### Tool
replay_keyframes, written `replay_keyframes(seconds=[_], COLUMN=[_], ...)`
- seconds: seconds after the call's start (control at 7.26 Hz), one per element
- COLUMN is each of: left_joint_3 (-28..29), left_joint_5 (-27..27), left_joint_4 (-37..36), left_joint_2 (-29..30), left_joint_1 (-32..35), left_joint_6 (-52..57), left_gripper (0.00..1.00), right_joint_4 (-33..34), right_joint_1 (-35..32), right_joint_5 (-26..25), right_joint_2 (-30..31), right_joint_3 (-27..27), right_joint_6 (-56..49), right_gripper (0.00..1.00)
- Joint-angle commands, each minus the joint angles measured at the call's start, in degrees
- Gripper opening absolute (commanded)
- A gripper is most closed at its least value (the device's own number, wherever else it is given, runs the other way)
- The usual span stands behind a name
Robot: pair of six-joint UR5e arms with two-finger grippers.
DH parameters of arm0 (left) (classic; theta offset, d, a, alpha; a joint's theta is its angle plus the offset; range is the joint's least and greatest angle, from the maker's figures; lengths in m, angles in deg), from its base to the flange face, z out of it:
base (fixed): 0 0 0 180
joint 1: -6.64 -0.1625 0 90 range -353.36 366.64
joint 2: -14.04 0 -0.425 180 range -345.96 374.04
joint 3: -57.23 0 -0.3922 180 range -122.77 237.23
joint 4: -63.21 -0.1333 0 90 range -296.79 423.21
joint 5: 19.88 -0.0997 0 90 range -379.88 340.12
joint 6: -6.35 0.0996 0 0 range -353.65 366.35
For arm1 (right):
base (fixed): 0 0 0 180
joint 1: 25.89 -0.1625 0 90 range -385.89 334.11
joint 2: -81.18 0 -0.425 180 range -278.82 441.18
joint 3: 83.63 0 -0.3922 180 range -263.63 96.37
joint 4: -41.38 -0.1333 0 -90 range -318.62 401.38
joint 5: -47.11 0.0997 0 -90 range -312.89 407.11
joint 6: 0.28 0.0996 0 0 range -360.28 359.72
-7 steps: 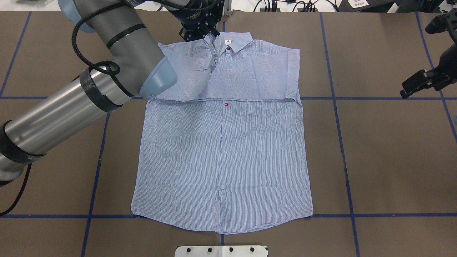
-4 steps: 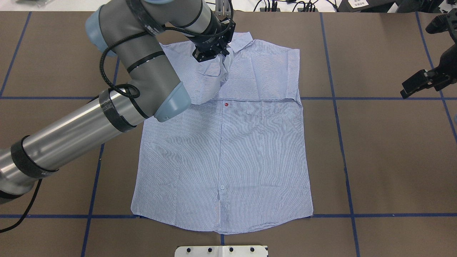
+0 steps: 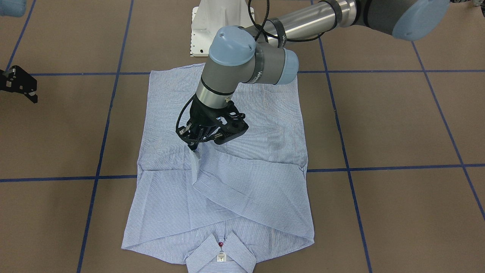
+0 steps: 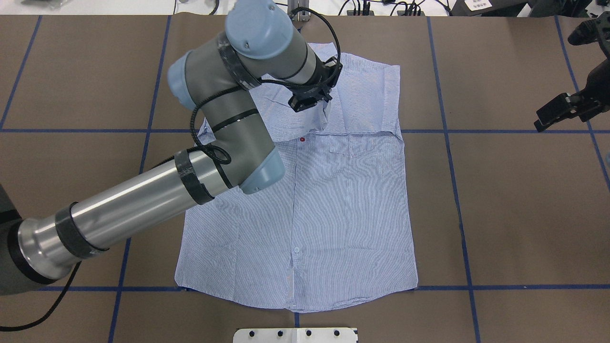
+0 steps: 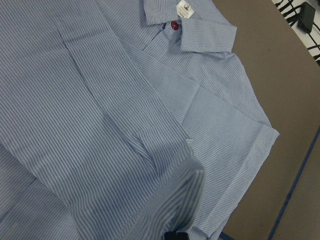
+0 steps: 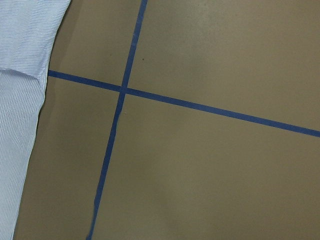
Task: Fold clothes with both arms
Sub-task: 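Carry the cuff with the left gripper across the shirt toward the collar, then release the sleeve on the chest and draw the left gripper back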
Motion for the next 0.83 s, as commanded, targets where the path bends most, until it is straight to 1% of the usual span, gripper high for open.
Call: replay_keyframes(seconds=[0.0,0.14,0.28,0.41,0.55,0.69], left_joint_3=[4.4,5.7,5.7,5.2,3.7,2.2], left_joint_5=[-4.0,-4.2,-4.2,-5.8,-6.0,-5.9], left_joint_4=[3.4,4.9,7.8,9.0,9.0,8.6], left_joint_2=[1.0,1.3,1.3,1.4,1.2,0.3], left_joint_1=[-2.6,-3.1,-3.8,-4.5,-4.5,-4.5], left_joint_6=[-0.1,0.0,0.6,0.9,1.1,2.9], left_gripper=[0.0,0.0,0.82,1.0,1.0,1.0], right_joint_4=[0.1,0.1,0.1,0.1,0.1,0.0], right_joint_1=[0.0,0.0,0.0,0.0,0.0,0.0], right_joint_5=[1.1,1.1,1.1,1.2,1.5,3.1], right_joint_2=[0.1,0.1,0.1,0.1,0.0,-0.2], right_joint_3=[0.0,-0.1,-0.1,-0.1,-0.1,0.1], right_joint_6=[0.2,0.2,0.2,0.2,0.5,0.8], right_gripper=[1.0,1.0,1.0,1.0,1.0,1.0])
